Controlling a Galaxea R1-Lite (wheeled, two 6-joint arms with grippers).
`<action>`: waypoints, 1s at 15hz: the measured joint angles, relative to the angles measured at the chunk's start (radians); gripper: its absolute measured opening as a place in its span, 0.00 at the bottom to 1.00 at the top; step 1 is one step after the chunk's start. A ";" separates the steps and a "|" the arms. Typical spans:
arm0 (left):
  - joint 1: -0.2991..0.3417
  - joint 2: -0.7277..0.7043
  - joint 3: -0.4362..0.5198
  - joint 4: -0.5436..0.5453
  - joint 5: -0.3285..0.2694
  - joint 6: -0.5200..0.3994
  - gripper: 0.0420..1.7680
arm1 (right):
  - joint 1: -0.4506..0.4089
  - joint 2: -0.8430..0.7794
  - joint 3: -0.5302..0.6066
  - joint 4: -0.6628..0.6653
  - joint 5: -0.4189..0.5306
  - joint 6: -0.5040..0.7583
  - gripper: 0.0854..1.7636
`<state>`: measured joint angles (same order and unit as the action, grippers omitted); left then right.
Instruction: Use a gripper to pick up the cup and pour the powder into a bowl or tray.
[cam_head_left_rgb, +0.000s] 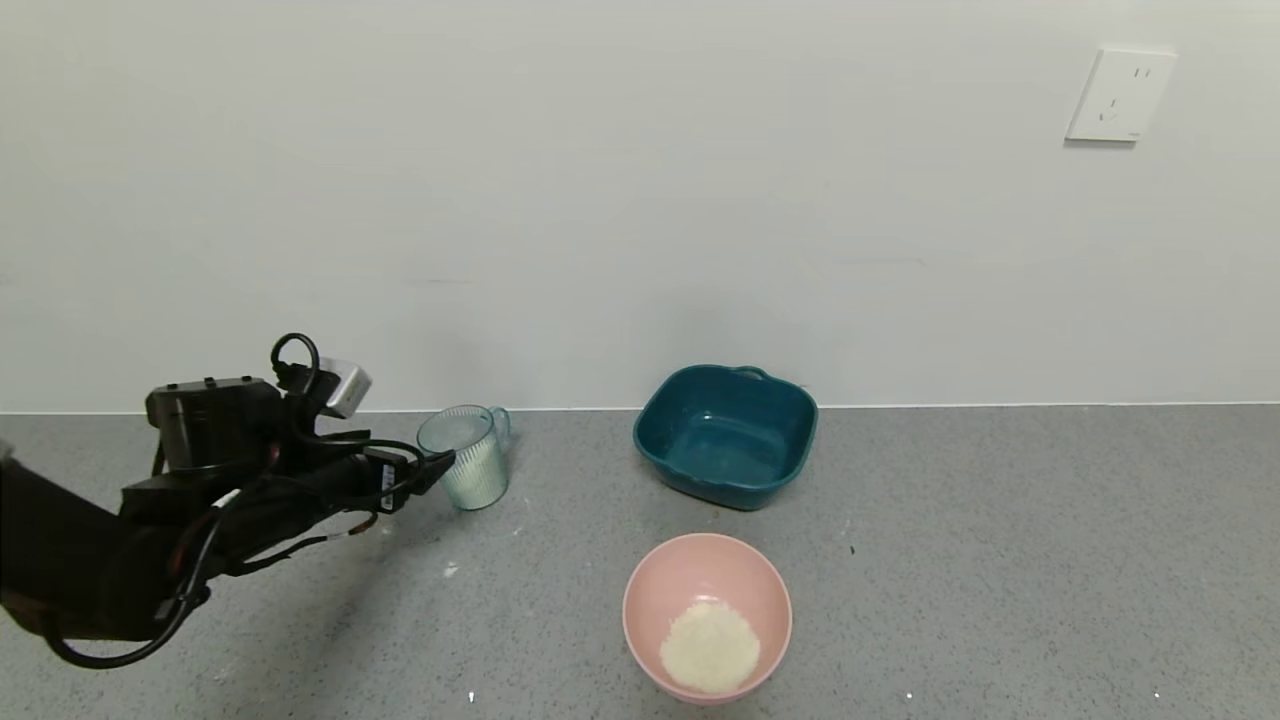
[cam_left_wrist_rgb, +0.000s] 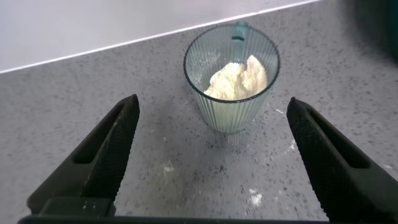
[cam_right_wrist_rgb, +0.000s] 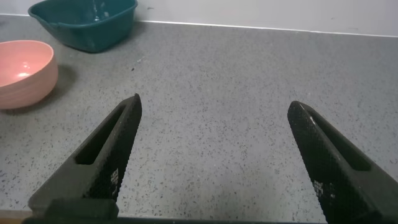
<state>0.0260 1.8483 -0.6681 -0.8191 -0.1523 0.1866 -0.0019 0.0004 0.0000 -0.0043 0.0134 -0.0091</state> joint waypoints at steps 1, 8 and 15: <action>0.000 -0.068 0.006 0.047 0.005 0.000 0.96 | 0.000 0.000 0.000 0.000 0.000 0.000 0.97; 0.009 -0.542 0.003 0.409 0.013 -0.002 0.96 | 0.000 0.000 0.000 0.000 0.000 0.000 0.97; 0.009 -0.968 0.056 0.721 0.006 -0.045 0.97 | 0.000 0.000 0.000 0.000 0.000 0.000 0.97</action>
<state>0.0349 0.8804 -0.6123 -0.0985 -0.1462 0.1413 -0.0017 0.0004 0.0000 -0.0043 0.0134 -0.0091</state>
